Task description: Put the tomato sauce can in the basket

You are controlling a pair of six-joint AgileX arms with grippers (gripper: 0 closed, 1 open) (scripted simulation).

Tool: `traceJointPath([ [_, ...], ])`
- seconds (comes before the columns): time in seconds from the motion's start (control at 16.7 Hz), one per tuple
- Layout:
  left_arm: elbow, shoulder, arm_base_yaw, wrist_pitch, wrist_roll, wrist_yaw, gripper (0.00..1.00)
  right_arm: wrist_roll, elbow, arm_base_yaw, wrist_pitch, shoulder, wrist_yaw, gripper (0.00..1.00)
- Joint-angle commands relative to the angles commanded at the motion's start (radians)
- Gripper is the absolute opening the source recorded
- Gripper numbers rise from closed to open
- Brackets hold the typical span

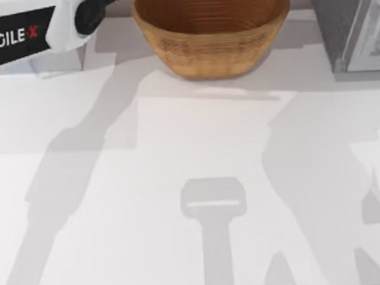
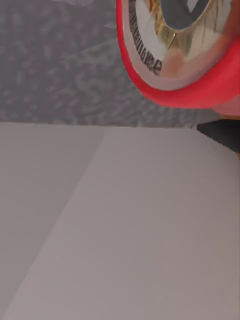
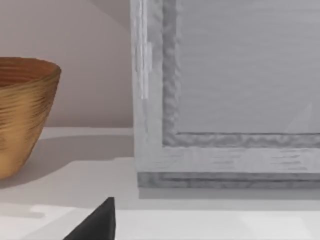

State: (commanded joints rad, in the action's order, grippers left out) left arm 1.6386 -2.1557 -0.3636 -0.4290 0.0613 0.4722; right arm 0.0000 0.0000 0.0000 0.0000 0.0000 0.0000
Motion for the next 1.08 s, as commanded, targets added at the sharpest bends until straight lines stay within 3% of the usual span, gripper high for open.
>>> traceJointPath([
  [0.3,0.037,-0.026,-0.002,0.007,0.001,-0.003,0.00,0.000,0.000,0.000,0.000,0.000,0.000,1.00],
  [0.78,0.296,-0.234,-0.047,0.058,-0.007,-0.043,0.00,0.000,0.000,0.000,0.000,0.000,0.000,1.00],
  [1.08,0.316,-0.250,-0.050,0.063,-0.007,-0.047,0.00,0.000,0.000,0.000,0.000,0.000,0.000,1.00],
])
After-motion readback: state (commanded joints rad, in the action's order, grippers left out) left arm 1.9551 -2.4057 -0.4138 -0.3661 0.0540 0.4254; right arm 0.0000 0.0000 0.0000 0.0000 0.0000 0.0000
